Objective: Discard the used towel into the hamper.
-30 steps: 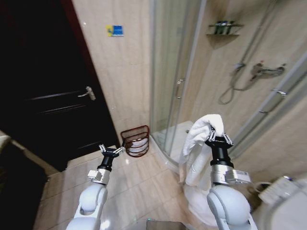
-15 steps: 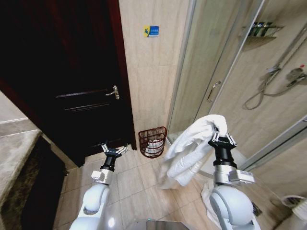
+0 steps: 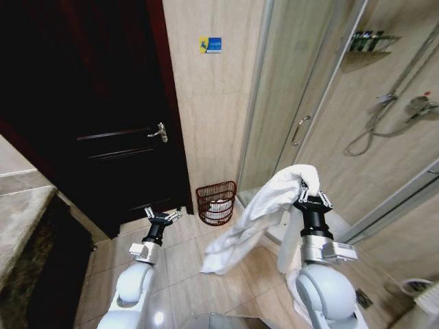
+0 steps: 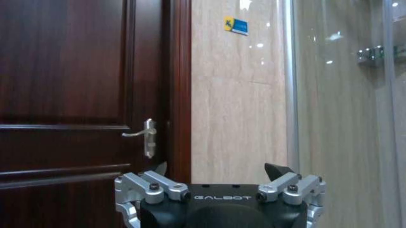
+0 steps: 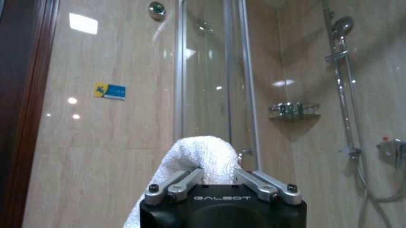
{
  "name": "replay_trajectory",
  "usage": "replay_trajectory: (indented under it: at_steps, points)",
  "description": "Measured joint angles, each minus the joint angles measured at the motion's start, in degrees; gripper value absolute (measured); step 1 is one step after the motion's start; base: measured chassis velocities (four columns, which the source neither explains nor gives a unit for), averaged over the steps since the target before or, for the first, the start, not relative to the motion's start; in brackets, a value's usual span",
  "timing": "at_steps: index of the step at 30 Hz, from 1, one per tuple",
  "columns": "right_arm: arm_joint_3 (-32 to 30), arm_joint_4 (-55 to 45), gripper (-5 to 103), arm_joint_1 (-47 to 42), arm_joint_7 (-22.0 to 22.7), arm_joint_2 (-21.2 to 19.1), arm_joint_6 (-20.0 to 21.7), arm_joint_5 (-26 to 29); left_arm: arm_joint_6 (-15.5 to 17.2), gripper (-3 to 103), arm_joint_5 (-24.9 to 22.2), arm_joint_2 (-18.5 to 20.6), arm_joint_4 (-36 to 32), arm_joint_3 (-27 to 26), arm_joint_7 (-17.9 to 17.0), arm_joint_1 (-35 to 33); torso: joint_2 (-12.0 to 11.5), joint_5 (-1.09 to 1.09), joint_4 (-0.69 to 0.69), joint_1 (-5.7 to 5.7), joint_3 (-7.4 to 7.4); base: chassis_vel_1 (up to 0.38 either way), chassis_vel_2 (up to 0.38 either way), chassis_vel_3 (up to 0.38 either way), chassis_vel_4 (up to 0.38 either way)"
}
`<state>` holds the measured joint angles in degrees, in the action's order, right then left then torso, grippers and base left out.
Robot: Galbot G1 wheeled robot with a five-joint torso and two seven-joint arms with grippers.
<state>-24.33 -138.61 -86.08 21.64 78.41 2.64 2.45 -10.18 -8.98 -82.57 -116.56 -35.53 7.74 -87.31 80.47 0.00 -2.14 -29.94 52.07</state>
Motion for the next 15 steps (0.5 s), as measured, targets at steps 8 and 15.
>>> replay_trajectory:
  at_steps: [8,15]
  points:
    - [-0.81,-0.28,6,-0.04,0.75,-0.31,0.00,0.16,-0.51,100,1.16,-0.50,0.25,0.41,0.08,0.13,0.00,0.00,0.00,0.00,0.00,0.045,0.041,0.056,0.054]
    - [-1.88,-0.76,6,-0.13,1.40,-0.39,-0.05,0.28,-2.34,100,4.35,-0.89,0.92,0.41,-0.62,0.08,-0.01,0.00,-0.01,0.00,-0.01,0.089,0.090,0.087,0.096]
